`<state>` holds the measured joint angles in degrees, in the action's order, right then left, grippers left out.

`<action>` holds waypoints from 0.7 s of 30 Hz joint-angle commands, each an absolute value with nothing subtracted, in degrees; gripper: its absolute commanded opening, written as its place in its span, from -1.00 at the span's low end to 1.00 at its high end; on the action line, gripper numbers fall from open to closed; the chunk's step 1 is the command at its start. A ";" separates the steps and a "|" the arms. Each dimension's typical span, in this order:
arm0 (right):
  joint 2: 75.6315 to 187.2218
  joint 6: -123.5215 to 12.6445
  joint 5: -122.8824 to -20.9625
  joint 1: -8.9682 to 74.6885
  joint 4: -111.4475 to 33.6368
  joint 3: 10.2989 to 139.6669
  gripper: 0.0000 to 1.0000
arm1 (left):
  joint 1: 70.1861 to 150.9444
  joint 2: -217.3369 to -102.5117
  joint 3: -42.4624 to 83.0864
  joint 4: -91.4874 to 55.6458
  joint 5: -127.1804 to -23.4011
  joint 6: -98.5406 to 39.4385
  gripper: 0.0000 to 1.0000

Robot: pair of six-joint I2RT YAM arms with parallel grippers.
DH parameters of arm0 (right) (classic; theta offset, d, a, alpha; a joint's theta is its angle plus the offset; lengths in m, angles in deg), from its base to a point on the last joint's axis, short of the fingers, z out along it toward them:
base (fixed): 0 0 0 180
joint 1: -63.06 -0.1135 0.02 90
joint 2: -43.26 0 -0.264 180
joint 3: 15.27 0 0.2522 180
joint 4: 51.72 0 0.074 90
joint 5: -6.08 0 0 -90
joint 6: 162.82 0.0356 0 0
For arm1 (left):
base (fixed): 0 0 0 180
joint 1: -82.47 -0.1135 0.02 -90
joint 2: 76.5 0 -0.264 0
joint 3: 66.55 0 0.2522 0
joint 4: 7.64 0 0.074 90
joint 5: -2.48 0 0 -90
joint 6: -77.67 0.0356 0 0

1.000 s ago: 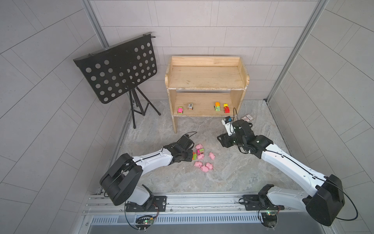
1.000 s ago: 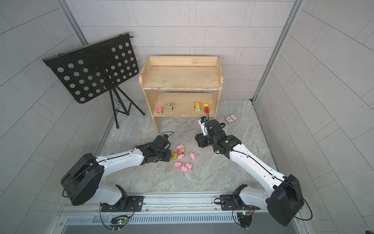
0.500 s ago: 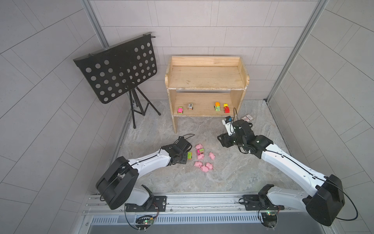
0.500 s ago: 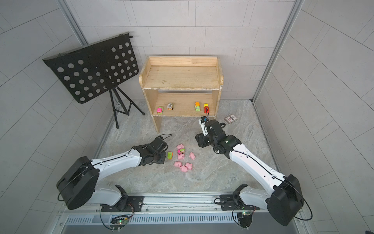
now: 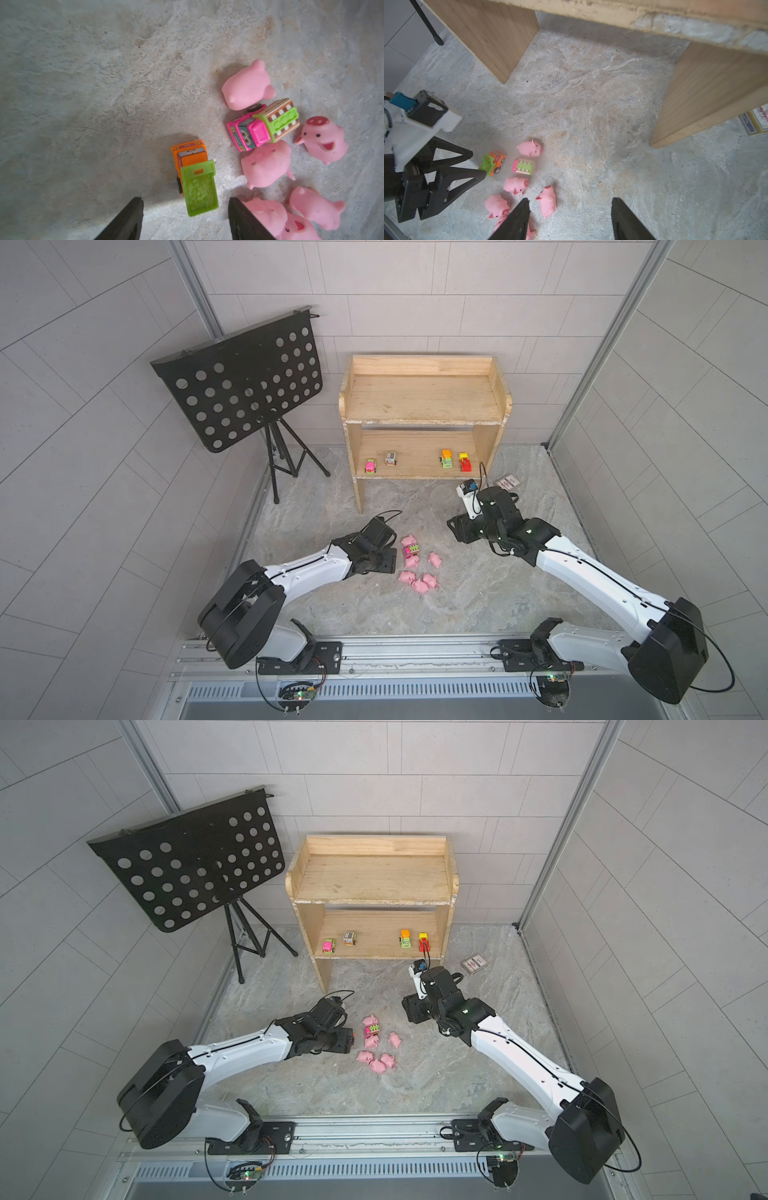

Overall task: Organize plastic toys on shelves
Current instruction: Pick up the plastic toy at the center of the board.

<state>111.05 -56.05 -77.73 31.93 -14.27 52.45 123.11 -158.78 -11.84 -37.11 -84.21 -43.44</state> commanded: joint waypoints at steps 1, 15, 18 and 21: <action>109.62 -55.52 -78.78 31.73 -14.22 51.82 0.29 | 123.55 -160.35 -10.37 -35.86 -83.22 -43.02 0.43; 109.71 -55.59 -78.53 31.75 -14.22 51.96 0.30 | 123.85 -165.53 -8.85 -34.97 -85.19 -41.60 -0.01; 109.71 -55.66 -78.65 31.74 -14.14 51.97 0.30 | 123.95 -165.91 -8.67 -34.90 -85.27 -41.34 -0.14; 109.62 -55.69 -78.67 31.69 -14.05 51.94 0.30 | 124.04 -165.39 -8.61 -34.81 -85.27 -40.95 -0.28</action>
<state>111.05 -56.05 -77.92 31.95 -14.29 52.40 123.66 -165.27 -9.83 -34.70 -84.36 -41.98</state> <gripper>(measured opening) 0.649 0.375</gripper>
